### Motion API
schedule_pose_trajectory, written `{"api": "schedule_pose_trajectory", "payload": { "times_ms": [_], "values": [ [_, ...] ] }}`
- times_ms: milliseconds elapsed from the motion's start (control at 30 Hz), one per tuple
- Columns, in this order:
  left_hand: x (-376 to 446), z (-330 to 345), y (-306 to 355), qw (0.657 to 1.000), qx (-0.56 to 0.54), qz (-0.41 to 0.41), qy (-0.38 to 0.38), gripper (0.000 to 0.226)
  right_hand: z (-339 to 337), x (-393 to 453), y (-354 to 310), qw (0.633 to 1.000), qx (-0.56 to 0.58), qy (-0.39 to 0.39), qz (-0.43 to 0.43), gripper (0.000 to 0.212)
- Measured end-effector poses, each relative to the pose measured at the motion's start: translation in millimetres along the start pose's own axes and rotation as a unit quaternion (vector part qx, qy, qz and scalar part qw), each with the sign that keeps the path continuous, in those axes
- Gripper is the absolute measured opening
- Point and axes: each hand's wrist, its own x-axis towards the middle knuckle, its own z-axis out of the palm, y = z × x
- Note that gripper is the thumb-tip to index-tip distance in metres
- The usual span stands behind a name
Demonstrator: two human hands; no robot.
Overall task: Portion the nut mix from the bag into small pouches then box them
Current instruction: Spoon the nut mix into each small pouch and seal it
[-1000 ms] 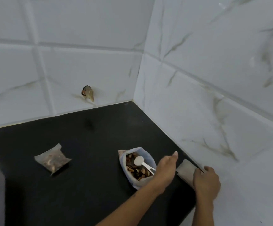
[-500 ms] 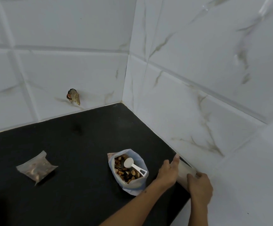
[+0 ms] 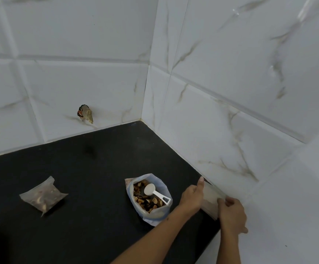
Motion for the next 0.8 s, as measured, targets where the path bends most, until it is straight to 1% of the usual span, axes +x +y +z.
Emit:
{"api": "schedule_pose_trajectory", "payload": {
  "times_ms": [167, 333, 433, 567, 800],
  "values": [
    [-1, 0, 1, 1.000, 0.008, 0.013, -0.001, 0.065, 2, -1, -1, 1.000, 0.013, 0.020, -0.005, 0.031],
    [-1, -2, 0, 1.000, 0.024, 0.013, 0.007, 0.068, -2, -1, -2, 0.996, 0.060, 0.054, -0.024, 0.018],
    [-3, -3, 1, 0.999, 0.036, 0.024, 0.009, 0.069, -4, -3, -4, 0.991, 0.090, 0.085, -0.051, 0.013],
    [-9, -4, 6, 0.999, 0.039, 0.028, -0.003, 0.068, -8, -7, -9, 0.983, 0.125, 0.118, -0.063, 0.014],
    [-13, -4, 9, 0.999, 0.017, 0.032, -0.020, 0.070, -11, -13, -10, 0.979, 0.145, 0.121, -0.081, 0.020]
  ]
}}
